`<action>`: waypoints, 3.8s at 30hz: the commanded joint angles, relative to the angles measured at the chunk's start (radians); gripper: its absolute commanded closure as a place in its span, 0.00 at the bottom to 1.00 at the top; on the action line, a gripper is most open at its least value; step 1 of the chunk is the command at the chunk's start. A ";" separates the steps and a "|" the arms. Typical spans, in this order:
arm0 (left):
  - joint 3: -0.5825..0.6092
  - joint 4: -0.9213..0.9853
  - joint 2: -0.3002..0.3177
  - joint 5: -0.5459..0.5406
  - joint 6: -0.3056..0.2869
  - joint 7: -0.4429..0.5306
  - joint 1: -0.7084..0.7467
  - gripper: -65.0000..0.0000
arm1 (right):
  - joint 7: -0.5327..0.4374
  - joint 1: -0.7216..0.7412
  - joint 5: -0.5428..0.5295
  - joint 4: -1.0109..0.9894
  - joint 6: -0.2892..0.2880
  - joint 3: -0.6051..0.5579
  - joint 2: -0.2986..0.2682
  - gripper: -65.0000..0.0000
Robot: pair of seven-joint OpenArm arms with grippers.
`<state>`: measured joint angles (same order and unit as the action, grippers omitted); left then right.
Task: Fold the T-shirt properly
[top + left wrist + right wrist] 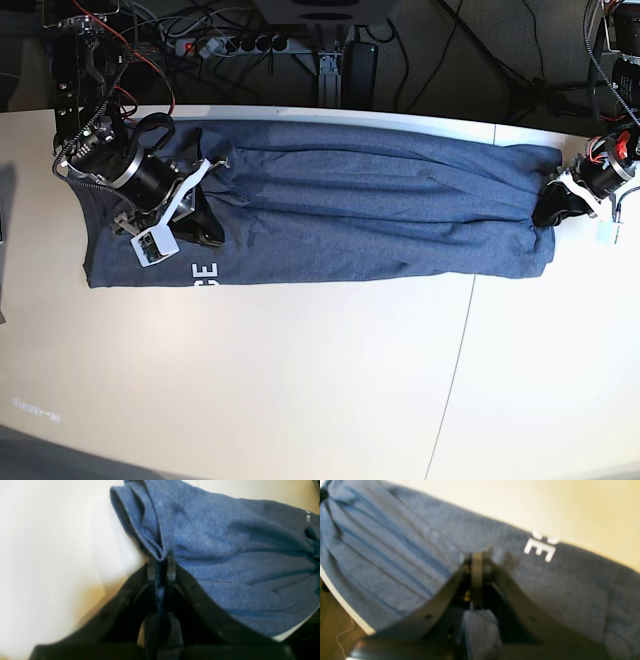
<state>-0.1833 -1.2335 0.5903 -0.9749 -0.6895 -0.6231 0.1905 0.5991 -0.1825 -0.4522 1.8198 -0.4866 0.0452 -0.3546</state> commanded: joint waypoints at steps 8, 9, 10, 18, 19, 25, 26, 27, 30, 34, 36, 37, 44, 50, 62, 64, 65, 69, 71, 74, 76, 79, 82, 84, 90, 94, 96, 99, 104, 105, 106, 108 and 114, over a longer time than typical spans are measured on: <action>-0.127 -0.009 0.084 0.007 -0.009 0.047 -0.010 1.00 | 0.001 0.010 0.003 0.018 -0.078 0.006 -0.013 1.00; -0.127 -0.009 0.093 0.008 -0.009 0.047 -0.010 1.00 | 0.001 0.010 0.003 0.018 -0.078 0.006 -0.013 1.00; -0.127 -0.009 0.101 0.008 -0.009 0.047 -0.010 1.00 | 0.001 0.010 0.003 0.018 -0.078 0.006 -0.013 1.00; -0.127 -0.045 0.139 0.007 -0.009 -0.019 -0.010 1.00 | 0.003 0.010 0.003 0.018 -0.078 0.006 -0.013 1.00; -0.127 -0.071 0.138 0.007 -0.009 -0.041 -0.009 1.00 | 0.003 0.010 0.003 0.018 -0.078 0.006 -0.013 1.00; -0.126 -0.336 0.135 0.011 0.063 -0.140 0.019 1.00 | 0.002 0.010 0.003 0.018 -0.078 0.006 -0.013 1.00; -0.126 -0.388 0.129 0.026 0.076 -0.155 0.024 1.00 | 0.000 0.010 0.003 0.018 -0.078 0.006 -0.013 1.00; -0.126 -0.440 0.120 0.046 0.083 -0.167 0.029 1.00 | 0.000 0.010 0.003 0.018 -0.078 0.006 -0.013 1.00; -0.123 -0.583 0.080 0.099 0.134 -0.182 0.055 1.00 | 0.000 0.011 0.003 0.018 -0.078 0.006 -0.013 1.00; -0.122 -0.752 0.010 0.142 0.182 -0.181 0.110 1.00 | 0.000 0.011 0.003 0.018 -0.078 0.006 -0.013 1.00; -0.122 -0.838 -0.033 0.148 0.190 -0.177 0.139 1.00 | 0.000 0.011 0.004 0.018 -0.078 0.006 -0.013 1.00; -0.118 -0.877 -0.052 0.157 0.191 -0.173 0.150 1.00 | 0.000 0.011 0.005 0.018 -0.078 0.006 -0.013 1.00; 0.080 -0.944 -0.133 0.356 0.245 -0.145 0.179 1.00 | 0.000 0.011 0.008 0.018 -0.078 0.006 -0.013 1.00; 0.293 -0.944 -0.204 0.550 0.328 -0.087 0.178 1.00 | 0.001 0.016 0.008 0.018 -0.078 0.006 -0.013 1.00; 0.446 -0.745 -0.376 0.707 0.339 -0.047 0.076 1.00 | 0.003 0.027 0.007 0.018 -0.078 0.006 -0.013 1.00; 0.446 -0.695 -0.394 0.709 0.339 -0.055 0.042 1.00 | 0.003 0.027 0.007 0.018 -0.078 0.006 -0.013 1.00; 0.446 -0.680 -0.400 0.713 0.343 -0.058 0.030 1.00 | 0.003 0.027 0.007 0.018 -0.078 0.006 -0.013 1.00; 0.446 -0.673 -0.430 0.779 0.389 -0.054 0.009 1.00 | 0.003 0.027 0.007 0.018 -0.078 0.006 -0.013 1.00; 0.447 -0.673 -0.435 0.808 0.407 -0.053 0.006 1.00 | 0.003 0.027 0.007 0.018 -0.078 0.006 -0.013 1.00; 0.467 -0.673 -0.435 0.825 0.409 -0.054 0.006 1.00 | 0.000 0.027 0.007 0.018 -0.078 0.006 -0.013 1.00; 0.504 -0.673 -0.435 0.847 0.410 -0.054 0.006 1.00 | -0.001 0.027 0.007 0.018 -0.078 0.006 -0.013 1.00; 0.571 -0.673 -0.447 0.877 0.426 -0.054 0.006 1.00 | -0.001 0.027 0.007 0.018 -0.078 0.006 -0.013 1.00; 0.628 -0.673 -0.464 0.915 0.440 -0.053 0.006 1.00 | 0.000 0.027 0.007 0.018 -0.078 0.006 -0.013 1.00; 0.647 -0.673 -0.477 0.927 0.440 -0.040 0.006 1.00 | 0.000 0.027 0.007 0.018 -0.078 0.006 -0.013 1.00; 0.650 -0.668 -0.502 0.922 0.440 -0.028 0.003 0.62 | 0.000 0.027 0.006 0.018 -0.078 0.006 -0.013 1.00; 0.660 -0.668 -0.536 0.866 0.439 -0.048 0.003 0.52 | 0.000 0.027 0.006 0.018 -0.078 0.006 -0.013 1.00; 0.678 -0.669 -0.557 0.861 0.439 -0.054 0.003 0.52 | 0.000 0.027 0.007 0.018 -0.078 0.006 -0.013 1.00; 0.682 -0.672 -0.571 0.903 0.444 -0.054 -0.005 0.52 | 0.000 0.027 0.007 0.018 -0.078 0.006 -0.013 1.00; 0.607 -0.673 -0.568 0.938 0.489 -0.072 -0.042 0.52 | 0.000 0.027 0.007 0.018 -0.078 0.006 -0.013 1.00; 0.589 -0.673 -0.561 0.930 0.489 -0.075 -0.048 0.53 | 0.000 0.027 0.006 0.018 -0.078 0.006 -0.013 1.00; 0.571 -0.678 -0.549 0.921 0.488 -0.077 -0.055 0.53 | 0.000 0.027 0.007 0.018 -0.078 0.006 -0.013 1.00; 0.537 -0.700 -0.520 0.918 0.488 -0.078 -0.060 0.53 | 0.000 0.027 0.007 0.018 -0.078 0.006 -0.014 1.00; 0.438 -0.769 -0.423 0.886 0.488 -0.078 -0.035 0.58 | 0.000 0.027 0.007 0.018 -0.078 0.006 -0.014 1.00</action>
<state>0.2550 -1.9854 0.1673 -0.0860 -0.2104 -0.7166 0.1604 0.6250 -0.1680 -0.4335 1.8194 -0.4866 0.0452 -0.3546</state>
